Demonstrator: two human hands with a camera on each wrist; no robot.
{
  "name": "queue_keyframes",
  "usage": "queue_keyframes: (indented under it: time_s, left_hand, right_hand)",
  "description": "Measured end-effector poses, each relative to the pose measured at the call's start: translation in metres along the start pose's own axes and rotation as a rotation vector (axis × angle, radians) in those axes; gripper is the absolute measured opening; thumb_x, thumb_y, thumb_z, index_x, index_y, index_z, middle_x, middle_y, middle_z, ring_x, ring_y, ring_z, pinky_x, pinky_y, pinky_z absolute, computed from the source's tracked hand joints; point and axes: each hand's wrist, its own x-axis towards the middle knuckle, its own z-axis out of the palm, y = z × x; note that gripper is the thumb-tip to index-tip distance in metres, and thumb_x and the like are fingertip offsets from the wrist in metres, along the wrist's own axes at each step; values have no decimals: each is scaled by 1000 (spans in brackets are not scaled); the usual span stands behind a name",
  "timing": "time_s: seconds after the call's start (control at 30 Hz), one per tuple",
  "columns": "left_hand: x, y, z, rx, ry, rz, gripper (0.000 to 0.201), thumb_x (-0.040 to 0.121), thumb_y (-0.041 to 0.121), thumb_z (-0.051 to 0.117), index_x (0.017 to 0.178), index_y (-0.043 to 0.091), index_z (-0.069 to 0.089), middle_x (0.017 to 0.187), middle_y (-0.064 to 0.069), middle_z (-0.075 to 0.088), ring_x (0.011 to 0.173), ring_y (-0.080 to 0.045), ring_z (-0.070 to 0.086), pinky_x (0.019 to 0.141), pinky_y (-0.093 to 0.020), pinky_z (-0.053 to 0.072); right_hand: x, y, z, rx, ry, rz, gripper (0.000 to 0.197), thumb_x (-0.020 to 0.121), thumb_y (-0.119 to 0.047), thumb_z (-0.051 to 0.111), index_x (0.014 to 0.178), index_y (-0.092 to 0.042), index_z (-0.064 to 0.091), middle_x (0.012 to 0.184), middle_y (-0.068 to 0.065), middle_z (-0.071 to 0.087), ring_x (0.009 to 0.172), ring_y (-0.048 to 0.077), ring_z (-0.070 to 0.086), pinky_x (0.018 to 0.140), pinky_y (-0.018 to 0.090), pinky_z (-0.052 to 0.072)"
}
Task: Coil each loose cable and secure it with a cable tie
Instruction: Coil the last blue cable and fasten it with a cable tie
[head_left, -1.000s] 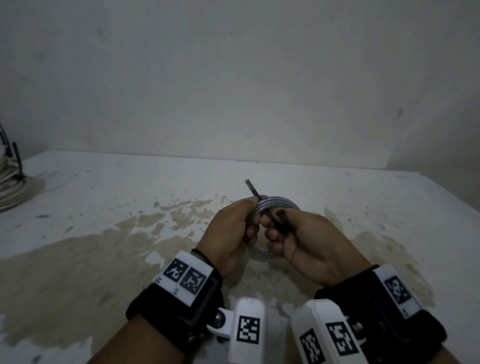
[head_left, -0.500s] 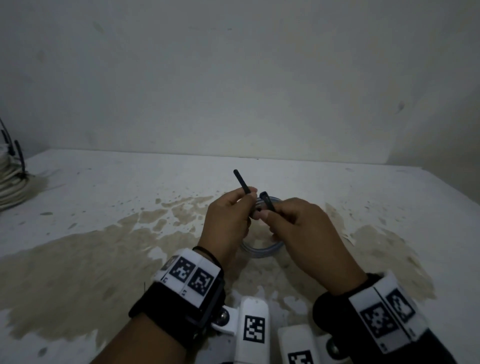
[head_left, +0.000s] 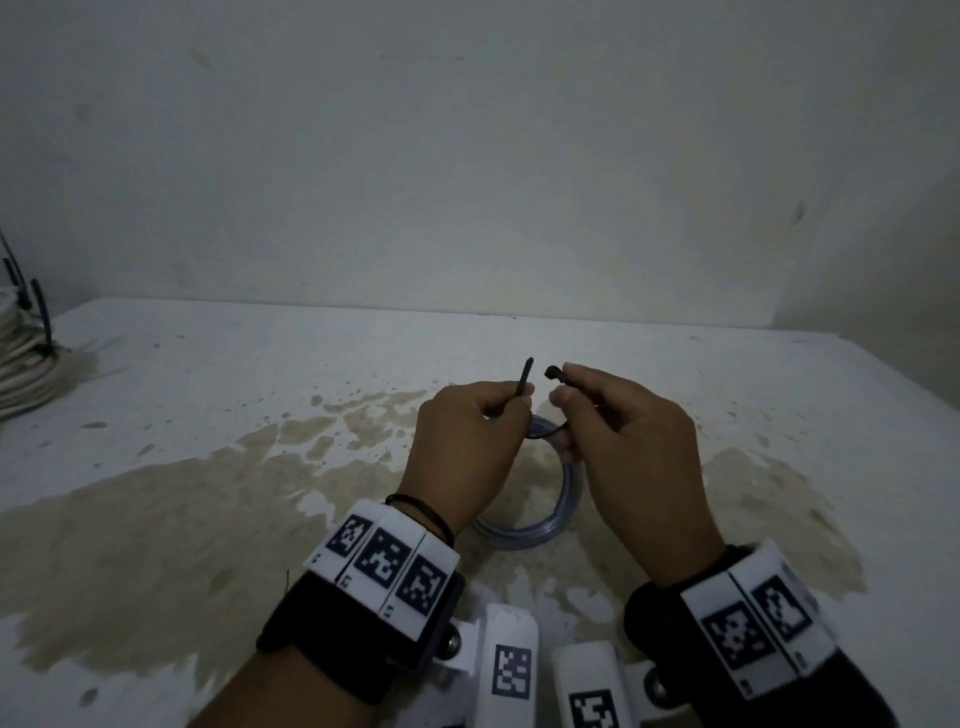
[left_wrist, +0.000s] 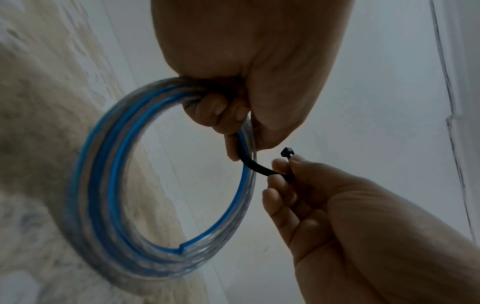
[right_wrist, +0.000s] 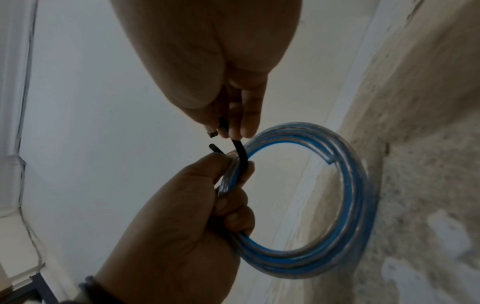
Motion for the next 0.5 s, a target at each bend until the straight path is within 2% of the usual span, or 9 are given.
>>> queue_keyframes:
  time_s: [0.1, 0.17, 0.2, 0.27, 0.3, 0.4, 0.5]
  left_hand:
    - [-1, 3, 0, 47, -13, 46, 19, 91, 16, 59, 100, 14, 76, 83, 11, 67, 68, 16, 55, 64, 3, 38]
    - [-2, 4, 0, 68, -38, 61, 19, 91, 16, 58, 99, 14, 76, 85, 7, 71, 67, 10, 57, 65, -1, 40]
    - [-2, 4, -1, 77, -50, 65, 20, 92, 16, 58, 99, 14, 76, 88, 5, 72, 69, 6, 57, 66, -2, 41]
    - [-3, 5, -1, 97, -66, 78, 21, 92, 16, 57, 103, 16, 75, 97, 3, 73, 76, 3, 59, 70, -1, 40]
    - [-3, 4, -1, 109, -71, 89, 21, 92, 16, 57, 105, 16, 74, 101, 3, 73, 81, 3, 59, 72, 1, 40]
    - [-3, 4, -1, 133, -79, 107, 22, 92, 14, 57, 106, 16, 74, 104, 1, 72, 87, 2, 58, 72, 3, 38]
    - [-2, 3, -2, 152, -87, 118, 23, 92, 14, 56, 106, 16, 74, 102, 1, 73, 85, -1, 59, 71, 2, 38]
  right_hand:
    - [0, 1, 1, -44, 18, -30, 27, 93, -14, 57, 119, -17, 65, 99, 0, 70, 73, 9, 66, 71, 23, 55]
    - [-1, 1, 2, -92, 25, -83, 28, 93, -12, 56, 120, -15, 64, 97, -11, 65, 80, 12, 66, 78, 25, 54]
    - [-1, 2, 3, -115, 28, -117, 28, 93, -11, 56, 120, -13, 64, 94, -18, 61, 81, 11, 64, 79, 22, 53]
    - [-1, 3, 3, -150, 37, -169, 27, 93, -8, 56, 118, -12, 65, 91, -27, 54, 78, 4, 61, 78, 9, 47]
    - [0, 4, 3, -159, 42, -186, 27, 93, -8, 57, 118, -11, 65, 89, -26, 55, 77, 3, 61, 76, 6, 45]
    - [-1, 5, 3, -164, 50, -221, 26, 92, -11, 56, 116, -11, 67, 87, -13, 62, 76, 6, 61, 74, 9, 46]
    - [-1, 5, 4, -161, 53, -244, 30, 89, -18, 53, 114, -12, 68, 78, -18, 59, 70, -2, 57, 69, 6, 44]
